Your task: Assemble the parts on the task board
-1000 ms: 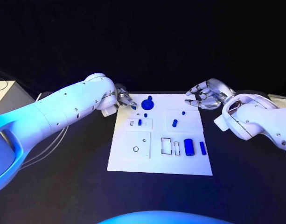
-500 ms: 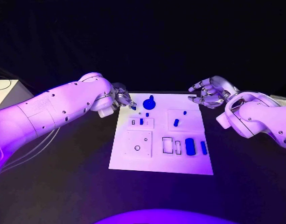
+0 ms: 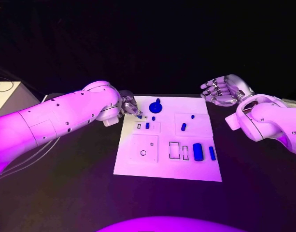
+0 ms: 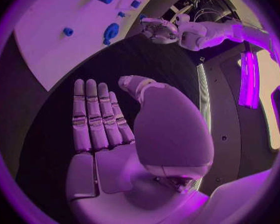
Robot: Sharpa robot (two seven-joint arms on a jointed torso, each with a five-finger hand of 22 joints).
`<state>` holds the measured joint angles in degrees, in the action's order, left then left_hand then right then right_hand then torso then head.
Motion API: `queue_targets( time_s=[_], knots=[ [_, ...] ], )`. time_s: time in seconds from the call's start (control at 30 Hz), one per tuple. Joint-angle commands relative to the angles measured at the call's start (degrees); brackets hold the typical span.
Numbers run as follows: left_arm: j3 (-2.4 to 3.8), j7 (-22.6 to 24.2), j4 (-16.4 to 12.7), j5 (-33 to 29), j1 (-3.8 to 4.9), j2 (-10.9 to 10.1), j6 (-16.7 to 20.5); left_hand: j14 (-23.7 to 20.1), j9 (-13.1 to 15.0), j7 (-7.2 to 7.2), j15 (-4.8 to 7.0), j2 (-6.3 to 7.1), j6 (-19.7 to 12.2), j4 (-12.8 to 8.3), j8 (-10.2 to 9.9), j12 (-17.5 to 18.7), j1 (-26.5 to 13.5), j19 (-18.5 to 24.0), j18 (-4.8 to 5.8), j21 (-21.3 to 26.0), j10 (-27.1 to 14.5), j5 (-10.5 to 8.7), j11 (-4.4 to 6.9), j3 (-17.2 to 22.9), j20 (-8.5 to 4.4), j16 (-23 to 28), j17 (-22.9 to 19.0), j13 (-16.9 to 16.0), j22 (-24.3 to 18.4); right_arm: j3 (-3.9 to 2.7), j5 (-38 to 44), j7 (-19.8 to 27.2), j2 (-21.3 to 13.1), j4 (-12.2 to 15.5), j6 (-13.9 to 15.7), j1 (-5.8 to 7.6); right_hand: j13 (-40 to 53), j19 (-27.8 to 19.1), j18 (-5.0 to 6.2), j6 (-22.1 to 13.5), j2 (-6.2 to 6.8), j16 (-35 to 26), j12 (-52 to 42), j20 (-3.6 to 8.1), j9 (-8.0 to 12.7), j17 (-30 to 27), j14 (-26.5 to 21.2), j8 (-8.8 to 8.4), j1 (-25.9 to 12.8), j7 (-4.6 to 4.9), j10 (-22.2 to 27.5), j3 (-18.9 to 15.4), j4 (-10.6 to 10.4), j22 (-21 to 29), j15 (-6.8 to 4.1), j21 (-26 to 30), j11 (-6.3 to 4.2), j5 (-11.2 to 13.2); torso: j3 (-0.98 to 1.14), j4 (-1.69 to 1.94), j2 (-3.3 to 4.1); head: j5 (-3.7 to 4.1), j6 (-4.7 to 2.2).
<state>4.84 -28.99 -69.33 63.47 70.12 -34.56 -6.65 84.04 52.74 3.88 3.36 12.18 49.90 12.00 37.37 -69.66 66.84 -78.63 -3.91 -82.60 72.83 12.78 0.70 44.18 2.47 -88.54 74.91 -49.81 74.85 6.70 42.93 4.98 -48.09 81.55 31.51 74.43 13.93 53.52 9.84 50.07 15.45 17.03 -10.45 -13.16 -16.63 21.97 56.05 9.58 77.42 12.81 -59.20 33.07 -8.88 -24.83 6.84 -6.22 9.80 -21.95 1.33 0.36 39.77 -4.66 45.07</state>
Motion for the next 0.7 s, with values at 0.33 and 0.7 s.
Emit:
queue_targets(
  time_s=[0.33, 0.7],
  knots=[
    [-0.98, -0.15, -1.33, 2.93, -0.9, 0.07, -0.77, 5.38, -0.1, -0.21, 0.6, 0.13, 0.82, -11.47, 0.29, -0.38, -0.8, -0.63, 0.27, -0.29, 0.81, 1.28, 0.05, 10.65, -0.05, -0.48, 13.24, -0.38, 0.26, -0.03, -8.46, 7.55, -0.03, -0.79, 3.25, 0.05, -8.64, -1.17, 0.62, -0.46, -1.44, -6.87, 4.27, -1.64, 0.68, -5.56, -1.14, -1.89, -1.74, 1.79, 0.71, 0.09, 3.74, 8.49, 1.82, 2.64, 1.21, -1.81, 0.04, -0.08, 0.12, -0.13, 0.49],
    [-1.24, -0.12, -1.83, 4.41, -1.51, -0.05, -0.99, 5.4, -0.13, -0.24, 0.63, 0.19, 0.93, -11.56, 0.29, -0.42, -0.81, -0.67, 0.29, -0.32, 0.9, 1.55, 0.09, 10.66, -0.06, -0.52, 13.3, -0.46, 0.32, -0.03, -9.89, 8.87, -0.2, -1.18, 3.86, 0.14, -9.91, -1.23, 0.66, -0.18, -1.73, -7.93, 5.36, -1.8, 0.83, -6.6, -0.86, -2.16, -2.14, 1.85, 0.48, 0.12, 4.42, 10.21, 1.95, 2.59, 1.32, -2.76, 0.05, -0.07, 0.08, -0.29, 0.9]
  ],
)
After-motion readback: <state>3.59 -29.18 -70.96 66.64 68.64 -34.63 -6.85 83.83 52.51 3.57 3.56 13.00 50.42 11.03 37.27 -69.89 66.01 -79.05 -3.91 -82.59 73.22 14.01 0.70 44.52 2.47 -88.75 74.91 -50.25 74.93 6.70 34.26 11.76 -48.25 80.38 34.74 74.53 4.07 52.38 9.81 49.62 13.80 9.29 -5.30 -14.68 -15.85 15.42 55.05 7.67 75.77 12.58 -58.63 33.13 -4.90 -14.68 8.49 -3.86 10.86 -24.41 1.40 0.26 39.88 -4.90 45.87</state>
